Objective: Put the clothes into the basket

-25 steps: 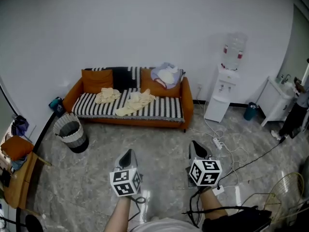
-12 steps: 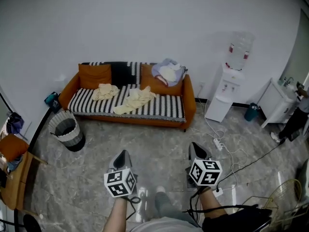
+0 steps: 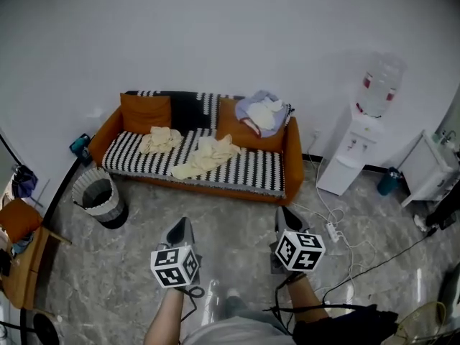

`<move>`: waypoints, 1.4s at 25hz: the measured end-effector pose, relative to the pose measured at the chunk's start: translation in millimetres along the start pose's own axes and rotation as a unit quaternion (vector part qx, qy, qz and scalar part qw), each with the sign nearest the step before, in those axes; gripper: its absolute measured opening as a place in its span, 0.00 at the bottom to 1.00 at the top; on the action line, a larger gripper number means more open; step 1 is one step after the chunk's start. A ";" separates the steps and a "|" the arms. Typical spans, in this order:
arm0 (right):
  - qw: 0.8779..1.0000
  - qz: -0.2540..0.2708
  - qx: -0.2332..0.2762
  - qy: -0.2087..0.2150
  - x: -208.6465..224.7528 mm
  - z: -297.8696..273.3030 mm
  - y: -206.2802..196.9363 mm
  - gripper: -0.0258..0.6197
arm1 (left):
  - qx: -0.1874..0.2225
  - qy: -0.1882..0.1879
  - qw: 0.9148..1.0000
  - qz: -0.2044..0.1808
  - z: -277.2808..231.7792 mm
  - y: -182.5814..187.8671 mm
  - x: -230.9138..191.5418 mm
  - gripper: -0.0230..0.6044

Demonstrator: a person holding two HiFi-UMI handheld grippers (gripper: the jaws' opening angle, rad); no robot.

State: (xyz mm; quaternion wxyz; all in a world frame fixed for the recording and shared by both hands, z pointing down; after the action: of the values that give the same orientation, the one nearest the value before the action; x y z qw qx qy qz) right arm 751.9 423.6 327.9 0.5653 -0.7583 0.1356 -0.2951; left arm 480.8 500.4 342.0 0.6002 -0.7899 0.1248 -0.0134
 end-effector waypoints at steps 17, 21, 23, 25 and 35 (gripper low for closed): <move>0.999 -0.047 -0.023 0.014 83.5 -154.5 32.7 0.04 | -0.027 0.007 1.000 0.002 -153.5 27.1 16.0 0.03; 0.998 -0.054 -0.033 0.008 91.6 -180.2 24.4 0.04 | -0.023 0.021 1.000 -0.002 -187.8 32.7 0.5 0.03; 0.998 -0.052 -0.036 0.000 98.0 -195.9 24.5 0.04 | -0.019 0.031 0.999 0.009 -211.9 39.7 -12.7 0.03; 0.998 -0.047 -0.038 -0.008 103.2 -214.3 28.8 0.04 | -0.009 0.036 0.999 0.022 -237.4 53.3 -26.3 0.03; 0.999 -0.015 -0.017 -0.032 104.7 -353.7 100.1 0.04 | 0.006 0.012 1.000 0.028 -375.8 121.7 -76.4 0.03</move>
State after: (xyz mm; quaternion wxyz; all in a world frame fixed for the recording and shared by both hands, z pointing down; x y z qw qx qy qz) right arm 634.8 59.8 330.8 0.5516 -0.7788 0.1111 -0.2771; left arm 320.6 131.4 340.8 0.6037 -0.7821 0.1545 -0.0069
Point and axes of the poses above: the fingertips, and each gripper's own axes: z backward along the fingers, x to its right, y out of its top, the point moved 2 cm from there along z, backward along the fingers, and after that the axes turned 12 degrees about y, right-handed, at the moved point
